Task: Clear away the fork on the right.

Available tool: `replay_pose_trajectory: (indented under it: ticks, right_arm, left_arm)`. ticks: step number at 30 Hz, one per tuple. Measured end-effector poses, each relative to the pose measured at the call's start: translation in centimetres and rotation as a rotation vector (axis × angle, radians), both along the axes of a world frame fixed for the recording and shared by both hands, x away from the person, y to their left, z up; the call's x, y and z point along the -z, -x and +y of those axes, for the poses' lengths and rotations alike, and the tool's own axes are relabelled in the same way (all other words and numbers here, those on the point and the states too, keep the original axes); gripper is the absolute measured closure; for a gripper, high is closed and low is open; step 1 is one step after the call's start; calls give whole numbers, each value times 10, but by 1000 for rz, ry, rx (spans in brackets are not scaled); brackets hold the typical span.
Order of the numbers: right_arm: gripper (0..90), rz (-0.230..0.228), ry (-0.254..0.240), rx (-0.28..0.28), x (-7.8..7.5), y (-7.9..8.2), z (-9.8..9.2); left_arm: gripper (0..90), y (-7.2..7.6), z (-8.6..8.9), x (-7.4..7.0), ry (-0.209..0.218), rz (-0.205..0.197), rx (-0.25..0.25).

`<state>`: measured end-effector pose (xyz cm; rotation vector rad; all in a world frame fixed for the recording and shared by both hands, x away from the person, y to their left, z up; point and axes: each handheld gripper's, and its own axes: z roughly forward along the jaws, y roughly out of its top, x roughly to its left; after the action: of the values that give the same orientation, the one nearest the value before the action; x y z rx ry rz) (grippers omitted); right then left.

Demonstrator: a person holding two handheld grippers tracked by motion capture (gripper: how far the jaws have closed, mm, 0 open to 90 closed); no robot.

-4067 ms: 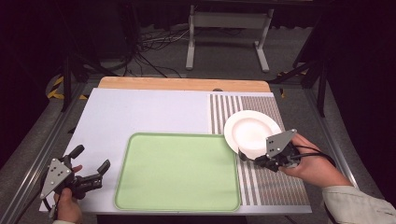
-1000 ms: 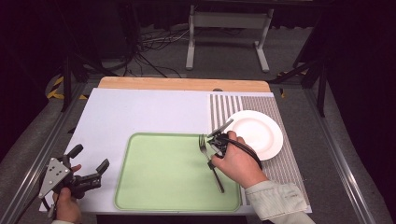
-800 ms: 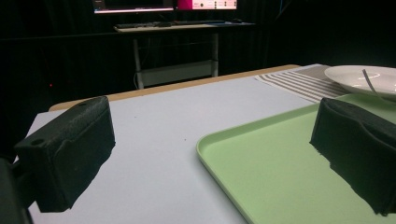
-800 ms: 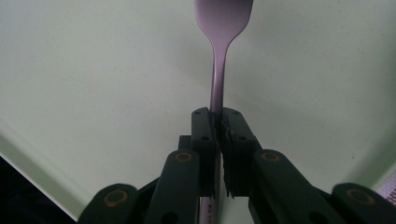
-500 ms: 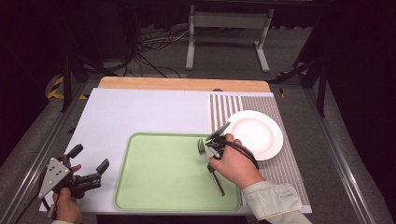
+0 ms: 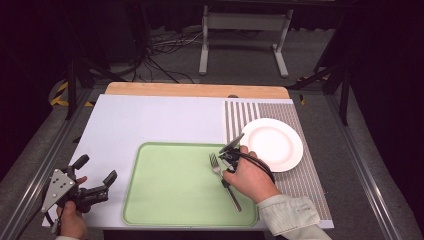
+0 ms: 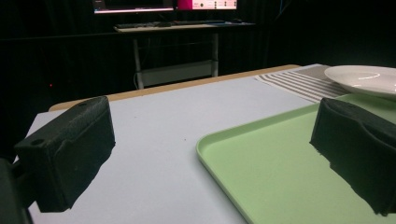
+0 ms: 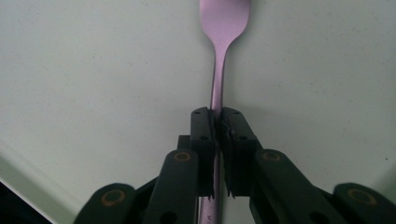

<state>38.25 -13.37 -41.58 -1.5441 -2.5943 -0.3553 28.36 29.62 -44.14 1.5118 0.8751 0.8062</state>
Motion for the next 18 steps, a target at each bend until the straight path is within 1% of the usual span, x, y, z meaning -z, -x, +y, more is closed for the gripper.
replay_pose_trajectory:
  ticks: [1, 2, 4, 5, 9, 12, 13, 14, 15, 16, 17, 18]
  right_arm:
    - [784, -7, -3, -4, 0, 0, 0]
    - [784, -7, -3, -4, 0, 0, 0]
    - [739, -34, -5, -5, -1, -1, 0]
    - [716, -40, -5, -9, -1, -1, -1]
    - [619, -80, -23, -23, -3, 0, -1]
    - [572, -108, -40, -29, -5, 0, -1]
    - [529, -122, -51, -35, -6, 1, -1]
    - [459, -153, -60, -48, -7, 1, -1]
    - [366, -196, -76, -69, -8, 1, -1]
    - [282, -260, -96, -97, -9, 1, -1]
    - [282, -285, -111, -112, -10, 1, -1]
    - [237, -299, -126, -128, -12, 1, -2]
  left_arm:
    - [4, 0, 0, 0, 2, 0, 0]
    - [4, 0, 0, 0, 2, 0, 0]
    - [4, 0, 0, 0, 4, 0, 1]
    - [4, 0, 0, 0, 3, -1, 2]
    - [5, 0, 0, 0, 4, 0, 1]
    - [4, 0, 0, 0, 2, 0, 0]
    - [4, 0, 0, 0, 2, 1, -1]
    - [5, 0, 0, 0, 2, 0, -1]
    - [4, 0, 0, 0, 1, 0, -1]
    - [5, 0, 0, 0, 4, 0, -1]
    - [5, 0, 0, 0, 4, 0, -1]
    - [5, 0, 0, 0, 4, 0, -1]
